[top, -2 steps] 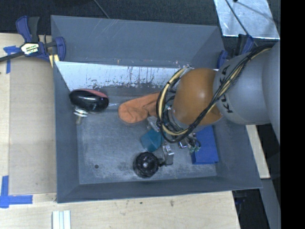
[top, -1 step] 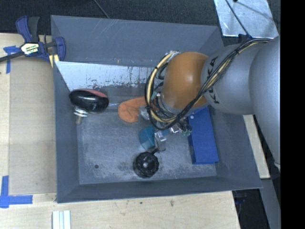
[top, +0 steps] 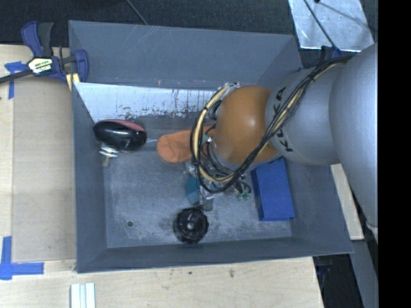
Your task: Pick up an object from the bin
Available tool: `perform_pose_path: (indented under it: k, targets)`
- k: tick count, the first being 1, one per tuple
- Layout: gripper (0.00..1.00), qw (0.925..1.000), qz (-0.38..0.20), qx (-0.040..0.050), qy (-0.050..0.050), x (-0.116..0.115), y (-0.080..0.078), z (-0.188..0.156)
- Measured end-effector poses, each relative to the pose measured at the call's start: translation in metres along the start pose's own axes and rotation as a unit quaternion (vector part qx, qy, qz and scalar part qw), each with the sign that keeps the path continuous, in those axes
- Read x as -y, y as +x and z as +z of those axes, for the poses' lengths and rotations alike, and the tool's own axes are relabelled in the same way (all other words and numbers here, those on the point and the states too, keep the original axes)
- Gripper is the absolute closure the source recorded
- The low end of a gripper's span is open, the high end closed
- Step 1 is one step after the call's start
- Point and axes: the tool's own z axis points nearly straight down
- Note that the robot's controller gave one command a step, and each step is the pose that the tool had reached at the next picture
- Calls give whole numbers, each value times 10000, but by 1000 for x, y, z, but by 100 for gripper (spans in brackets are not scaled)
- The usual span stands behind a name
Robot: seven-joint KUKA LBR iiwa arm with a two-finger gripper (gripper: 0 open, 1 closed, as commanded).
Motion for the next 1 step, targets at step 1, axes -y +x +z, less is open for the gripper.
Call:
perform_pose_path:
  k: [1]
  targets:
    - [100,10000,-3,0,0,0,0,0]
